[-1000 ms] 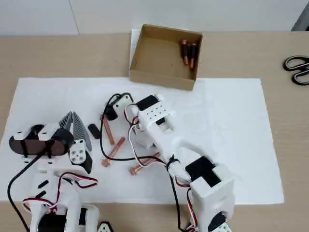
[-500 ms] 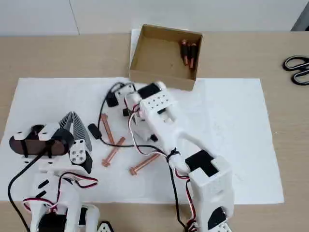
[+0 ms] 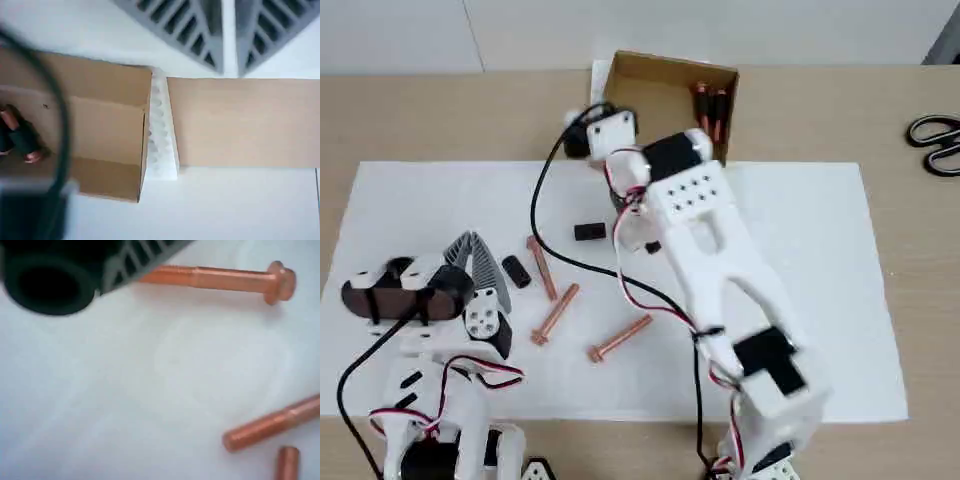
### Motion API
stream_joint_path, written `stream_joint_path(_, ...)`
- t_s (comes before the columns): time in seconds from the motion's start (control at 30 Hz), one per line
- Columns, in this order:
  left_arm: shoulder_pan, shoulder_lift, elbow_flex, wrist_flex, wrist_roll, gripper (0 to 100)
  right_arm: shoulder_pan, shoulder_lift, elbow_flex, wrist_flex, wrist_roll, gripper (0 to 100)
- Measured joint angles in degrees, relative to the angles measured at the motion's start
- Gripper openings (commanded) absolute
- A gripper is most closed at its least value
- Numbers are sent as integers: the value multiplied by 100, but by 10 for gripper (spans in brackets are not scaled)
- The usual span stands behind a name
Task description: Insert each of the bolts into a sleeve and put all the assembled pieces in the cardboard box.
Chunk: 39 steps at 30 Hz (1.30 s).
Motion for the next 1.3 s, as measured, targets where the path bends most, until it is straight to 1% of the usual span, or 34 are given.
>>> stream_joint_path(0.17,0,0,290,0,0,6,0,-1090,404,9,-79,54)
stream_joint_path(0.3,0,0,536,0,0,6,53,-1960,1187,-9,-123,54)
stream_joint_path(0.37,0,0,677,0,0,6,114,-2382,1723,-202,-308,54)
stream_joint_path(0.47,0,0,835,0,0,6,246,-2945,2787,-738,-519,54)
stream_joint_path(0.63,9,0,862,0,0,6,290,-3807,4615,-1908,-563,54)
stream_joint_path(0.8,369,0,835,0,-9,6,281,-4141,6048,-3437,-563,54)
stream_joint_path(0.87,431,0,624,0,-18,6,281,-4149,6374,-3780,-563,54)
stream_joint_path(0.97,457,0,158,79,-9,6,281,-4149,6620,-3947,-563,54)
stream_joint_path(1.13,457,0,-686,835,9,6,334,-4185,6971,-4062,-563,46)
stream_joint_path(1.2,457,0,-993,1143,-9,6,316,-4185,6980,-4255,-563,7)
stream_joint_path(1.3,457,0,-1345,1345,-9,6,316,-4185,6980,-4545,-563,5)
